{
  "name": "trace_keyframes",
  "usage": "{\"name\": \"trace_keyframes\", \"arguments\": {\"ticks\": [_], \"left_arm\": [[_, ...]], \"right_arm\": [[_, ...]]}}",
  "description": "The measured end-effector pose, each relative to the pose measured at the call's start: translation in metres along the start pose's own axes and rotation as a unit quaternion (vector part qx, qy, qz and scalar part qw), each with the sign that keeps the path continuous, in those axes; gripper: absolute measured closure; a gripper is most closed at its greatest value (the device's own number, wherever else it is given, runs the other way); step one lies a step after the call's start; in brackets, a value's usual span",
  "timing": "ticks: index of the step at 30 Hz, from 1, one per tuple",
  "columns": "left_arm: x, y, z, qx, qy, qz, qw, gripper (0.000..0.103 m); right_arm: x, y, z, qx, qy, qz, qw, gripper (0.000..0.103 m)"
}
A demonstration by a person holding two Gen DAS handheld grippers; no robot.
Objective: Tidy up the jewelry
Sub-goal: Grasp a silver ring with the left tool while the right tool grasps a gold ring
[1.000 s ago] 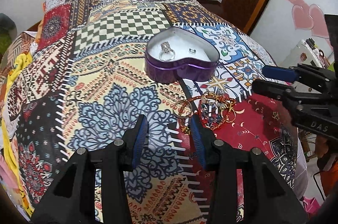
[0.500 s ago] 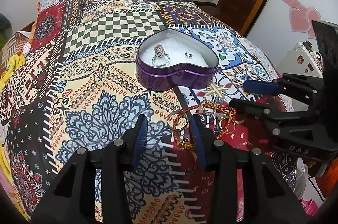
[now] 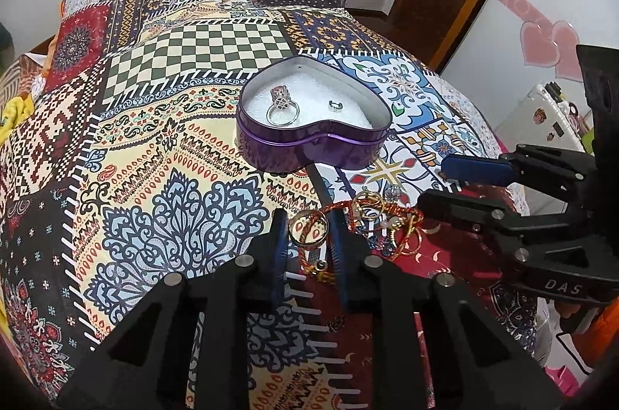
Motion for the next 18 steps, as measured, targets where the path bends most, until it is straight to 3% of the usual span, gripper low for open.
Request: {"name": "trace_keyframes", "arguments": {"ticks": [14,18], "left_arm": [[0.005,-0.03,-0.017,-0.019,-0.006,0.025,0.9995,0.083],[0.008,-0.032,-0.02,-0.025,-0.007,0.029,0.9993,0.083]], "right_arm": [[-0.013,0.006,-0.039,-0.021,-0.042,0.012,0.999,0.066],[-0.018,0.013,-0.04,-0.014,-0.047,0.009,0.999,0.072]]}}
Point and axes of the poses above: each gripper's, at about its wrist camera, not at the fingertips, and y roughly the way its jaws point, z to its right, x to its underside, the point moved 7 cm from there along y, roughly the way its jaws point, and after that the axes turned 1 degree about -y, right-handed, at the moved point
